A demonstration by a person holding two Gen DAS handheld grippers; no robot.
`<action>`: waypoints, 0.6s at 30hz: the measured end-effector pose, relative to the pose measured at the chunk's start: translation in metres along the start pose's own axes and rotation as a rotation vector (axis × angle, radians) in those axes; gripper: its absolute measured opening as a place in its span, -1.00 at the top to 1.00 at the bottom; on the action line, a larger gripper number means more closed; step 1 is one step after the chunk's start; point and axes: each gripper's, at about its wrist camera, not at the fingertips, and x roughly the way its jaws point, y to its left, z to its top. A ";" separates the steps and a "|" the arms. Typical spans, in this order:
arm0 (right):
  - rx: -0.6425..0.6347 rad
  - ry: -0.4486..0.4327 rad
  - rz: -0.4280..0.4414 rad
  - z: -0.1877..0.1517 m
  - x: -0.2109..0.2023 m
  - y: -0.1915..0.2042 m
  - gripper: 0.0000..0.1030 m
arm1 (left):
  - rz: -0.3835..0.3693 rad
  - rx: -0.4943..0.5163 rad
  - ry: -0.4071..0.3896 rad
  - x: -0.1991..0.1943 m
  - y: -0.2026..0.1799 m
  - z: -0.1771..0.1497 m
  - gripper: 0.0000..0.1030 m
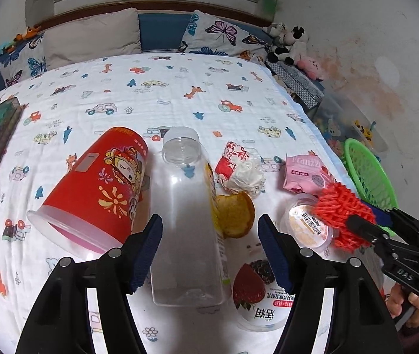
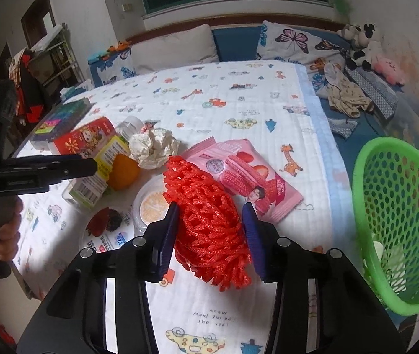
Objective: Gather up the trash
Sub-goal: 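Grasp the red mesh fruit net with the right tool, then grasp the red paper cup with the left tool while the right tool holds the net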
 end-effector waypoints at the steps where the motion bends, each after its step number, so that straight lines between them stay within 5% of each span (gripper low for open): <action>1: 0.002 -0.008 0.003 0.001 -0.003 0.000 0.15 | 0.003 0.001 -0.001 0.001 0.001 0.001 -0.26; 13: 0.017 -0.069 0.032 0.009 -0.026 0.005 0.15 | 0.040 0.010 0.000 0.009 0.004 0.015 -0.26; 18: 0.026 -0.077 0.032 0.011 -0.031 0.003 0.15 | -0.005 0.001 -0.037 -0.007 0.008 0.021 -0.26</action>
